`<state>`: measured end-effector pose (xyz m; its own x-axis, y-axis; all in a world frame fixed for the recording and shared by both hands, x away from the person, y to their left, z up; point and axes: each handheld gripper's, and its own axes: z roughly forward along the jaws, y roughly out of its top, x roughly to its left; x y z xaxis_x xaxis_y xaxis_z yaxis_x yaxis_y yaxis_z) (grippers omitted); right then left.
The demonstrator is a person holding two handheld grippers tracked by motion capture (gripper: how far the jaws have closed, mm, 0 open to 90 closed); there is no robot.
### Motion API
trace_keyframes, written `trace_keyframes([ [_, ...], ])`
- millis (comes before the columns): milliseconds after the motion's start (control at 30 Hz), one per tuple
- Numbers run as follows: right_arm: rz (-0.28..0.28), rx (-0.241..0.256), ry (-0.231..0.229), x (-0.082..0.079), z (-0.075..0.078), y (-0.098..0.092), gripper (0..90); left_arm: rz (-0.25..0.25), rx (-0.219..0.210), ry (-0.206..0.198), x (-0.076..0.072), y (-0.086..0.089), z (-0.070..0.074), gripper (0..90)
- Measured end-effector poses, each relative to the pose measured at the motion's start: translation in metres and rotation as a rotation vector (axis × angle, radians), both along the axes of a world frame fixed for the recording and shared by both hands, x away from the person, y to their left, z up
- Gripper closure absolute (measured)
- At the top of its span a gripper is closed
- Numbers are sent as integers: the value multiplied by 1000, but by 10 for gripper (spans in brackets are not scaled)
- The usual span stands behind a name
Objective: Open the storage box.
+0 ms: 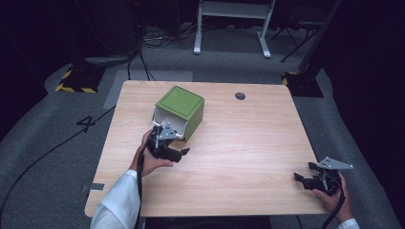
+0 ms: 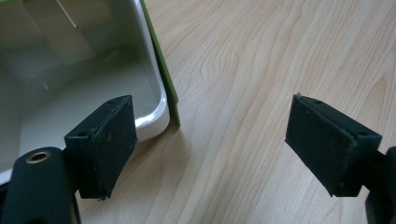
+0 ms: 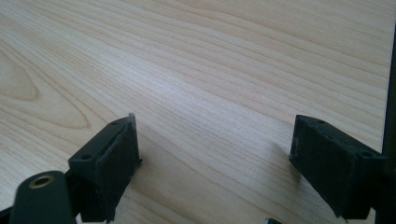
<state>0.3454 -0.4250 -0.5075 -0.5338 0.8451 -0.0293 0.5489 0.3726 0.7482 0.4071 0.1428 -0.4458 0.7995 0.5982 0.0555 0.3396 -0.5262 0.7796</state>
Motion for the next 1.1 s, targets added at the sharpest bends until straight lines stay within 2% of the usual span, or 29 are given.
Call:
trace_keyframes([
  [100,1,1,2,0,0,0,154,-3,12,-20,5,-4,1,166],
  [133,1,1,2,0,0,0,154,-2,8,-9,6,-6,1,166],
  [167,1,1,2,0,0,0,154,-9,32,7,10,-9,-2,167],
  [233,1,1,2,0,0,0,153,-14,48,9,12,-11,-3,166],
  [467,0,4,5,1,0,0,153,-18,69,37,26,-15,-8,167],
  [600,-2,0,0,0,0,0,153,-19,65,57,33,-15,-13,168],
  [667,0,1,3,0,0,0,154,-18,72,55,34,-16,-15,164],
  [733,-1,1,2,0,0,0,154,-20,70,54,34,-16,-14,194],
  [833,-1,0,0,0,0,0,154,-19,67,55,33,-15,-13,297],
  [867,-1,0,0,0,0,0,154,-24,66,57,33,-13,-13,297],
  [900,-1,-1,0,0,0,0,154,-27,73,63,33,-11,-14,366],
  [1100,-1,-1,0,0,0,0,153,-39,82,88,30,-6,-18,470],
])
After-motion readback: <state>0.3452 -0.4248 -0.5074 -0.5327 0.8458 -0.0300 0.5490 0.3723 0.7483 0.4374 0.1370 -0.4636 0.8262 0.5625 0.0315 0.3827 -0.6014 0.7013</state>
